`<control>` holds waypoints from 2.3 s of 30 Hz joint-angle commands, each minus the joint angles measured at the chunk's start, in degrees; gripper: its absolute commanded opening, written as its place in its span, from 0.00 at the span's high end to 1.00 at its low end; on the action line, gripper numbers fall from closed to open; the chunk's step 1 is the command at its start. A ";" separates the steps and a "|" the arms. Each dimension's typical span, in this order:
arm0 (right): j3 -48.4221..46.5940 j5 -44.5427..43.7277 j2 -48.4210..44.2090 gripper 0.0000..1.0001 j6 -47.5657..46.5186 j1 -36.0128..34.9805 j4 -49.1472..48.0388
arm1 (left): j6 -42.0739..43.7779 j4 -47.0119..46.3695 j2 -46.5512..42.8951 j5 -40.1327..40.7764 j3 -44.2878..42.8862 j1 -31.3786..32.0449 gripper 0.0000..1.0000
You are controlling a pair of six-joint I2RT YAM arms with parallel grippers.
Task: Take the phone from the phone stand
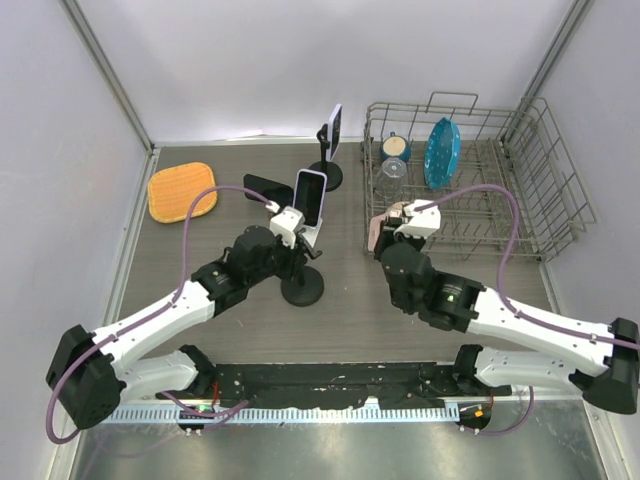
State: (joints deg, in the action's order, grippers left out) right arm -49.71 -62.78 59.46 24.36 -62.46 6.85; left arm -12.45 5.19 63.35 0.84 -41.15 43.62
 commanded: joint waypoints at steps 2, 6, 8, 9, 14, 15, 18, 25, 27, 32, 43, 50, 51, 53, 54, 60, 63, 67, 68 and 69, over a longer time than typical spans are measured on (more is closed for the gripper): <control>2.07 -2.34 -6.46 0.99 -2.12 -0.12 -3.42 | 1.28 2.28 -3.50 13.91 -1.31 -5.11 1.00; 3.30 -1.91 -7.96 0.99 -2.65 -0.03 -2.81 | 2.16 1.93 -5.25 16.82 -1.57 -12.13 1.00; 3.57 -1.12 -8.57 0.99 -2.74 -0.12 -2.81 | 1.29 1.23 -5.34 15.51 -2.01 -18.78 1.00; 3.83 -0.76 -8.83 0.99 -2.91 -0.03 -3.07 | 1.20 0.79 -5.00 14.72 -2.27 -21.09 1.00; 5.33 0.29 -10.24 0.99 -4.06 -0.12 -4.74 | -3.00 -1.32 -2.01 10.51 -3.85 -33.48 1.00; 5.76 0.47 -10.42 0.99 -4.23 -0.12 -4.83 | -3.54 -3.06 -1.22 9.54 -3.94 -34.55 1.00; 6.47 0.73 -11.21 0.99 -4.58 -0.12 -4.92 | -4.52 -4.48 2.82 9.27 -5.61 -37.19 1.00; 7.35 0.21 -14.37 0.99 -5.64 -0.12 -4.74 | -2.32 -10.55 12.31 8.74 -11.66 -37.73 1.00; 7.53 0.03 -15.33 0.99 -5.99 -0.12 -4.66 | -1.97 -11.60 15.04 8.39 -12.99 -37.73 1.00; 7.53 -0.06 -15.69 0.99 -6.96 -0.12 -4.39 | -0.39 -11.96 18.47 9.09 -15.37 -37.73 0.98; 3.84 2.14 -13.41 0.99 -4.50 -0.03 1.05 | 1.54 -9.94 10.84 12.43 -13.52 -36.24 0.29; -2.48 6.97 -10.16 0.99 2.18 -0.12 10.10 | 13.83 -8.88 -0.93 21.04 -12.21 -25.00 0.06; -3.10 8.19 -9.20 0.99 4.01 -0.03 12.02 | 15.68 -10.01 -1.99 21.57 -11.77 -23.16 0.05; -4.94 8.99 -8.23 0.99 6.21 -0.03 13.97 | 19.73 -11.16 -4.97 22.27 -10.28 -17.44 0.02; -5.48 9.26 -7.70 0.99 8.40 -0.12 15.63 | 20.96 -12.30 -5.95 22.01 -9.75 -15.42 0.02; -9.96 11.37 -3.04 0.99 15.80 -0.12 21.52 | 29.66 -14.85 -9.56 16.57 -6.58 -0.48 0.00; -11.72 12.42 -1.02 0.99 19.40 -0.12 22.85 | 33.71 -16.00 -9.48 13.67 -4.74 7.87 0.00; -13.39 14.18 1.00 0.99 23.27 -0.12 22.86 | 37.49 -17.58 -6.06 17.60 -2.81 20.42 0.00; -13.74 15.05 1.35 0.99 24.76 -0.12 22.85 | 38.11 -19.32 -5.35 19.18 -2.45 22.20 0.00; -13.92 15.76 1.97 0.99 25.55 -0.03 22.42 | 38.81 -20.30 -4.82 22.16 -2.10 23.69 0.00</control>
State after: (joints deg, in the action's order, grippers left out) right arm -59.35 -48.40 60.90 42.85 -62.48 31.90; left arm 20.53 -8.19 56.27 17.41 -44.58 60.90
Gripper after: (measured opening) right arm 0.228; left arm 0.996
